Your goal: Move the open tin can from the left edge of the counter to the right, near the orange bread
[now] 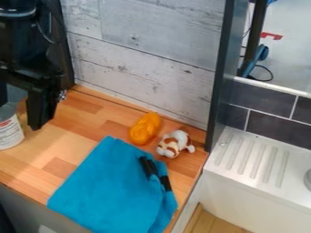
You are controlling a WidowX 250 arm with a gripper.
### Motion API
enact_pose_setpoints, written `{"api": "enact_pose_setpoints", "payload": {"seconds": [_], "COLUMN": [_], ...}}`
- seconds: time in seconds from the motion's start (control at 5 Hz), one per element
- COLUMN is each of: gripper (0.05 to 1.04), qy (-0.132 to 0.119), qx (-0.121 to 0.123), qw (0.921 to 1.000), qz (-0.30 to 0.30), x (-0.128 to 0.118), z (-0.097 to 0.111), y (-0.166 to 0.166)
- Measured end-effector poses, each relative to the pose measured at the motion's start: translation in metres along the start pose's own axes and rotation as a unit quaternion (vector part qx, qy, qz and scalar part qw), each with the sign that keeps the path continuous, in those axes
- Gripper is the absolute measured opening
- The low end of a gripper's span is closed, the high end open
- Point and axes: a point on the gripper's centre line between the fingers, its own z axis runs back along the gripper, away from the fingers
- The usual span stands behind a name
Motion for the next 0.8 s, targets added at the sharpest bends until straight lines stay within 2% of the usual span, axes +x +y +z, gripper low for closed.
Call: {"api": "enact_pose_setpoints", "payload": {"seconds": [0.2,0.4,0.6,0.8], "gripper": [1.0,1.0,1.0,1.0], "qy": [0.008,0.015,-0.001,-0.018], "qx": [-0.001,-0.017,-0.042,-0.05], "qw": [1.0,0.9994,0.9979,0.9948], "qz": [-0.002,0.027,0.05,0.087], "x": [0.0,0.018,0.034,0.047], "z": [-0.004,-0.012,-0.021,-0.038], "y": [-0.001,0.022,0.045,0.07]}}
